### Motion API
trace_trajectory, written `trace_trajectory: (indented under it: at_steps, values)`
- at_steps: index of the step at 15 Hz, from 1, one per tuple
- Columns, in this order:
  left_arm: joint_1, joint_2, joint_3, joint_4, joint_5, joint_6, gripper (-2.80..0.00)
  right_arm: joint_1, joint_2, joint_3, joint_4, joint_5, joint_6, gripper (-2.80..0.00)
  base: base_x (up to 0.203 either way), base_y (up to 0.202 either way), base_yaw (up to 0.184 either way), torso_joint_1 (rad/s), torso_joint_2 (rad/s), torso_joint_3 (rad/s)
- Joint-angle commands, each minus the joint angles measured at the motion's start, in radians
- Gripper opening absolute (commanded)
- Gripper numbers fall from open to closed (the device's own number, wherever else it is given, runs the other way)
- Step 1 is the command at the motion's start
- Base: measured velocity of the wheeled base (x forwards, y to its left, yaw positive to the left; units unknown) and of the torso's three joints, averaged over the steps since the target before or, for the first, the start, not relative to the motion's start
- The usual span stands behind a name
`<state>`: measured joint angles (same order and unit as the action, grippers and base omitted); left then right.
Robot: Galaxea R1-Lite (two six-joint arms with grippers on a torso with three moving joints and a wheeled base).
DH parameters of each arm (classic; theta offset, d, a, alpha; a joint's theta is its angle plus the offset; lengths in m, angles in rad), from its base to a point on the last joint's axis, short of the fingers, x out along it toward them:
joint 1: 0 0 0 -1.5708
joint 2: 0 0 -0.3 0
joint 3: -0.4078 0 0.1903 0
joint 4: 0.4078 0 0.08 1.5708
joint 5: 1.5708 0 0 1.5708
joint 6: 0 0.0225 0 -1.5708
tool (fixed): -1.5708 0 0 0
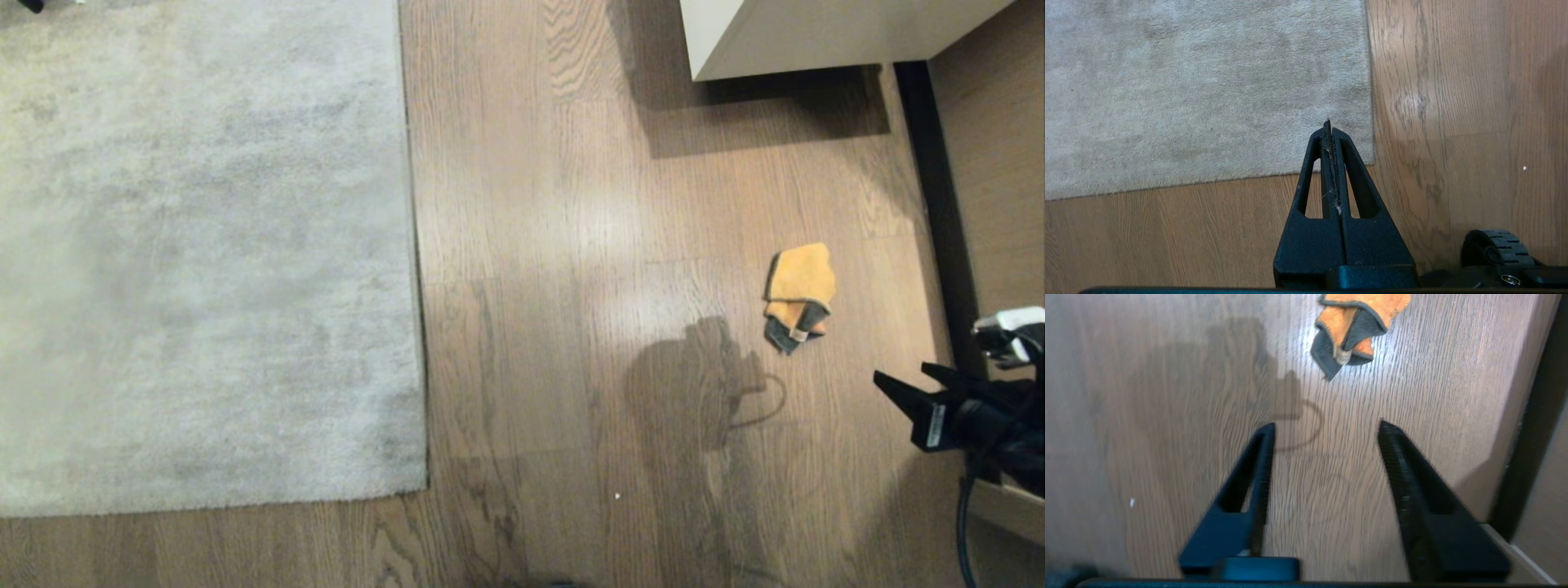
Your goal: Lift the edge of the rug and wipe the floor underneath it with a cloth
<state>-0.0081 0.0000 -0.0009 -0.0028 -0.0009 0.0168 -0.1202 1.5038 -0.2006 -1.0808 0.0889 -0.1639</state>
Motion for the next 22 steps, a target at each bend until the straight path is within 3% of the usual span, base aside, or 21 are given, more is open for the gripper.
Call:
trace_trajectory:
  at_steps: [1,4,9,13,18,22]
  values:
    - [0.000,0.000,0.001,0.000,0.000,0.000,-2.80,0.019,-0.166,0.031,0.053,0.000,-0.023,-2.80,0.000,0.000,0.000,0.000,0.00,0.000]
    - [0.000,0.000,0.000,0.000,0.001,0.000,-2.80,0.034,-0.250,0.077,0.077,-0.004,-0.071,-2.80,0.000,0.000,0.000,0.000,0.00,0.000]
    - [0.000,0.000,0.000,0.000,0.001,0.000,-2.80,0.056,-0.491,0.178,0.143,-0.007,-0.073,-2.80,0.000,0.000,0.000,0.000,0.00,0.000]
    - [0.000,0.000,0.001,0.000,-0.001,0.000,-2.80,0.071,-0.733,0.198,0.355,-0.024,-0.073,-2.80,0.000,0.000,0.000,0.000,0.00,0.000]
    - [0.000,0.000,-0.001,0.000,0.000,0.000,-2.80,0.122,-0.994,0.200,0.618,-0.125,-0.069,-2.80,0.000,0.000,0.000,0.000,0.00,0.000]
    - [0.000,0.000,0.001,-0.001,0.000,0.000,-2.80,0.134,-1.175,0.201,0.836,-0.131,-0.066,-2.80,0.000,0.000,0.000,0.000,0.00,0.000]
